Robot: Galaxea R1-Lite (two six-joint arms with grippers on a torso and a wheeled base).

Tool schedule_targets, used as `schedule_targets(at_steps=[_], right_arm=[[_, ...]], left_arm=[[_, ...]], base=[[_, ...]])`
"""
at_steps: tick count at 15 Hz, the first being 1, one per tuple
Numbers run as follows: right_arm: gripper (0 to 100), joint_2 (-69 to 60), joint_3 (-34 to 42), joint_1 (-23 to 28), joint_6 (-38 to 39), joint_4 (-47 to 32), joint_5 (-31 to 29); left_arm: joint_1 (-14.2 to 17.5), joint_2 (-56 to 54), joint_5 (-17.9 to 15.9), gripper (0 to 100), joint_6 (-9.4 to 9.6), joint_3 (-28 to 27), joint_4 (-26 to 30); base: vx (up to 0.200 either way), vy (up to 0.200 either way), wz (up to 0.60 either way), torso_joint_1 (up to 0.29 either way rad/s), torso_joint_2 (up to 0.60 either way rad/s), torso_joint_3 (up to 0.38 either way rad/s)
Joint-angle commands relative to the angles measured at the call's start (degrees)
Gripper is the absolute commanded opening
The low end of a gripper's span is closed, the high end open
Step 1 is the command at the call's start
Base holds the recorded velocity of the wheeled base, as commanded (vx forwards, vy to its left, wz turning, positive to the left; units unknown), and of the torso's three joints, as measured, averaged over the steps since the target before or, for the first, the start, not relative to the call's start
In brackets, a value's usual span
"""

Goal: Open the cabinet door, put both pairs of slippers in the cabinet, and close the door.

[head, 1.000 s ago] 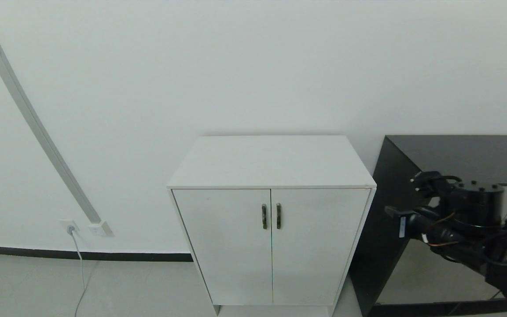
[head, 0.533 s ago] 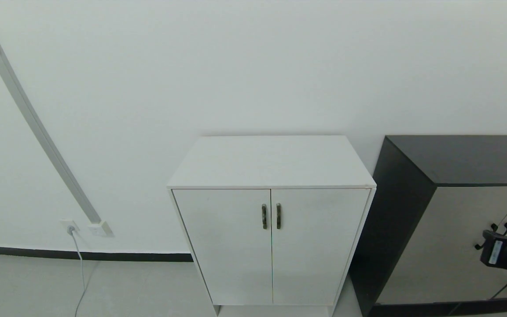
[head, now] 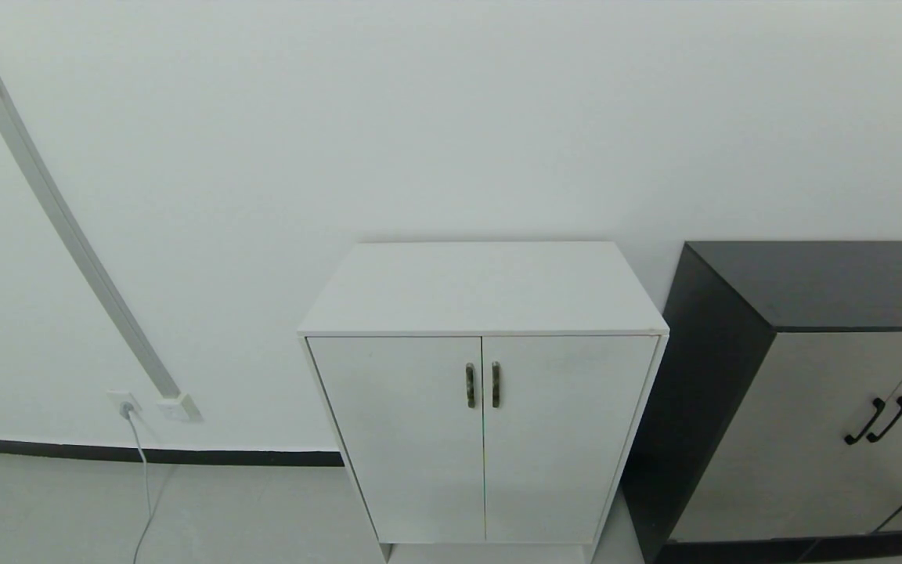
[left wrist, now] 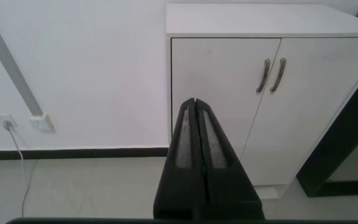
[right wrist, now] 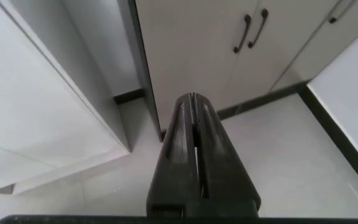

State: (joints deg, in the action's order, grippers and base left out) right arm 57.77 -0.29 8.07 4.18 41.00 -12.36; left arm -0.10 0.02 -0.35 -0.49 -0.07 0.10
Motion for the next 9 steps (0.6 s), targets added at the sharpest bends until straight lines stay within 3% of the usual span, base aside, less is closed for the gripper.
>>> schedule_targets(at_steps=[1,5,9], right_arm=[[0,-20.42,0.29,0.54,0.13,-13.31,2.52],[0,-36.24,0.29,0.46,0.48,-28.08,8.41],[0,-43.53,0.29,0.19,0.39,-34.32,11.04]], left_arm=[[0.01,0.06,0.0,0,-0.04,-0.01,-0.01],[0.01,0.06,0.0,0,-0.04,0.07,-0.01],[0.01,0.06,0.0,0,-0.13,0.07,-0.01]], base=[[0.0,0.0,0.0,0.0,0.0,0.0],[0.0,0.0,0.0,0.0,0.0,0.0],[0.0,0.0,0.0,0.0,0.0,0.0]])
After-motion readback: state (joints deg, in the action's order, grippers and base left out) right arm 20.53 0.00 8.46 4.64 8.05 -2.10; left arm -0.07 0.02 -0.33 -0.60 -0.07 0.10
